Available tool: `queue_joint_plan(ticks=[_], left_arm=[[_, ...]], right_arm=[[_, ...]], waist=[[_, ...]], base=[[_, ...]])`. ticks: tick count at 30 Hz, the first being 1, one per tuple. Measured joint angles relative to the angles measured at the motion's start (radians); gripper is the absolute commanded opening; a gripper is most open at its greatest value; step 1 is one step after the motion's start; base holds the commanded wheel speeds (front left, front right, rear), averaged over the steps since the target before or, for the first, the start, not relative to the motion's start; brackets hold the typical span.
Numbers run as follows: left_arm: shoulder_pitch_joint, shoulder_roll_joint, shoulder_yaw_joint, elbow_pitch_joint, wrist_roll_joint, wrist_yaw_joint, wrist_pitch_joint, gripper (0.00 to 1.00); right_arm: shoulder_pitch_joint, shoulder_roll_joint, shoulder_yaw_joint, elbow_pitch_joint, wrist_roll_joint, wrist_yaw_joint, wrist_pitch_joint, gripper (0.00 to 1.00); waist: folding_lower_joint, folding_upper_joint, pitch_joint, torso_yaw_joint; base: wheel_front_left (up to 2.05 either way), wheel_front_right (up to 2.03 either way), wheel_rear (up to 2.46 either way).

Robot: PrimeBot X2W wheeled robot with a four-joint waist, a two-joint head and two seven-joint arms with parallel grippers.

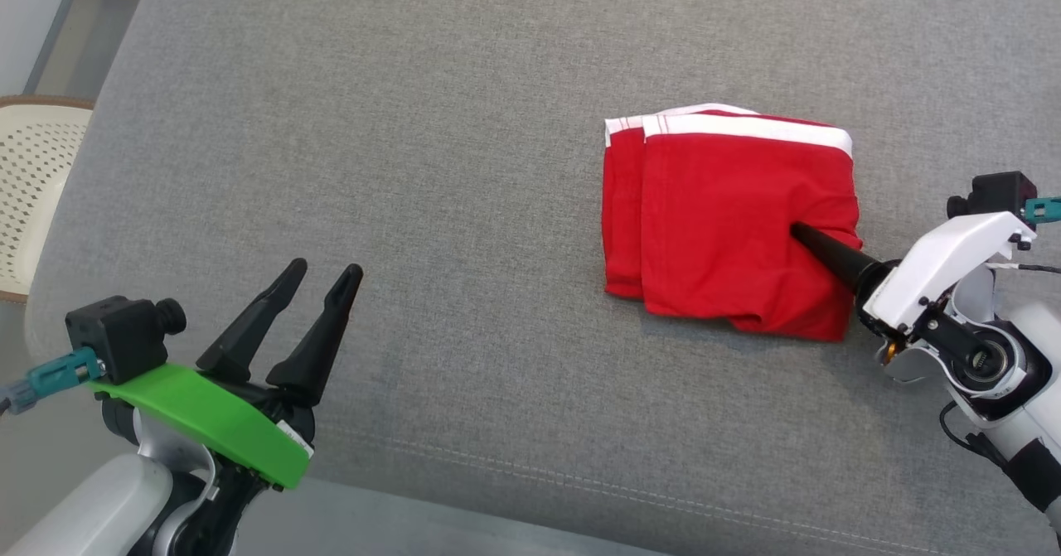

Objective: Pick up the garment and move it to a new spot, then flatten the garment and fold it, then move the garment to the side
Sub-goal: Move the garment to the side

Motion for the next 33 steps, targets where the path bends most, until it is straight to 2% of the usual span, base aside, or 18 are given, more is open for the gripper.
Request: queue_joint_plan(ticks=[6,12,17,21,26,33], left_arm=[[0.003,0.0,0.019,0.019,0.016,0.0,-0.002,1.0],[0.026,0.003,0.039,0.044,0.03,0.0,-0.019,1.0],[0.05,0.018,0.059,0.062,0.053,0.0,-0.028,1.0],[0.06,0.031,0.072,0.074,0.092,0.0,-0.032,1.0],[0.067,0.025,0.074,0.077,0.109,0.0,-0.035,1.0],[0.074,0.011,0.084,0.075,0.113,0.0,-0.04,1.0]], right_arm=[[-0.03,0.006,0.026,0.006,-0.001,0.035,0.043,0.0],[-0.093,-0.095,0.009,0.007,-0.015,0.041,0.091,0.0],[-0.134,-0.216,-0.008,0.01,-0.042,0.025,0.148,0.0],[-0.174,-0.259,-0.019,0.008,-0.06,0.02,0.176,0.0],[-0.196,-0.314,-0.049,0.007,-0.066,-0.003,0.195,0.0],[-0.209,-0.367,-0.1,0.009,-0.046,-0.013,0.221,0.0]], waist=[[0.0,0.0,-0.003,0.018],[0.0,0.0,-0.019,-0.004],[0.0,0.0,-0.031,-0.044],[0.0,0.0,-0.036,-0.074],[0.0,0.0,-0.037,-0.107],[0.0,0.0,-0.016,-0.122]], base=[[0.0,0.0,0.0],[0.0,0.0,0.0],[0.0,0.0,0.0],[0.0,0.0,0.0],[0.0,0.0,0.0],[0.0,0.0,0.0]])
